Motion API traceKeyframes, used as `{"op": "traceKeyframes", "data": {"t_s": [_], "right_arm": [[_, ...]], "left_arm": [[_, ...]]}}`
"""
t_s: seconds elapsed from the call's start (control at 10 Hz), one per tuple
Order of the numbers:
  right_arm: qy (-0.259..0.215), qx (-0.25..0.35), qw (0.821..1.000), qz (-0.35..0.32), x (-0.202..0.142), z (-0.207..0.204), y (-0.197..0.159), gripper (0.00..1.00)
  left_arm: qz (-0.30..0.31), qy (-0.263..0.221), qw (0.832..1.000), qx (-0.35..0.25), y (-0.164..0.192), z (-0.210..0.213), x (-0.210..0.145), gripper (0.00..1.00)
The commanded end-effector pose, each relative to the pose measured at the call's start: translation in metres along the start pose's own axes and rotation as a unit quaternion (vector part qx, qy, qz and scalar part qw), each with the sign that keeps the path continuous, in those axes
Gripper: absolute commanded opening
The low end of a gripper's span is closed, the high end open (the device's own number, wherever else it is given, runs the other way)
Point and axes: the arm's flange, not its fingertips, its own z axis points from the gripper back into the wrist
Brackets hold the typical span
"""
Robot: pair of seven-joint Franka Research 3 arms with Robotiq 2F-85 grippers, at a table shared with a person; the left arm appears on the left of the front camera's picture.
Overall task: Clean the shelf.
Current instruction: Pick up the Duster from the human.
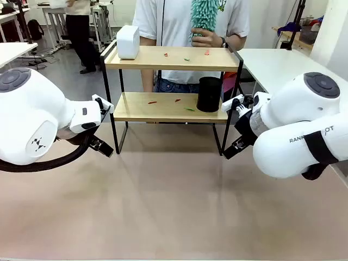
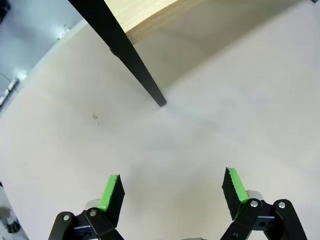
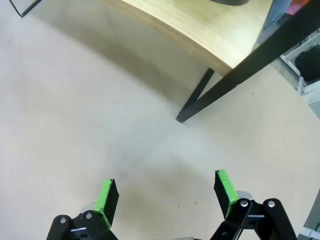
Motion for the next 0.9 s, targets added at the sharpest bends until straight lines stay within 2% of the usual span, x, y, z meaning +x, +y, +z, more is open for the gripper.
{"op": "traceKeyframes", "data": {"t_s": [0.0,0.8], "right_arm": [[0.000,0.000,1.000,0.000,0.0001,0.0000,0.0000,1.00],[0.000,0.000,1.000,0.000,0.0001,0.0000,0.0000,1.00]], "left_arm": [[0.000,0.000,1.000,0.000,0.0000,0.0001,0.0001,1.00],[0.000,0.000,1.000,0.000,0.0000,0.0001,0.0001,1.00]]}}
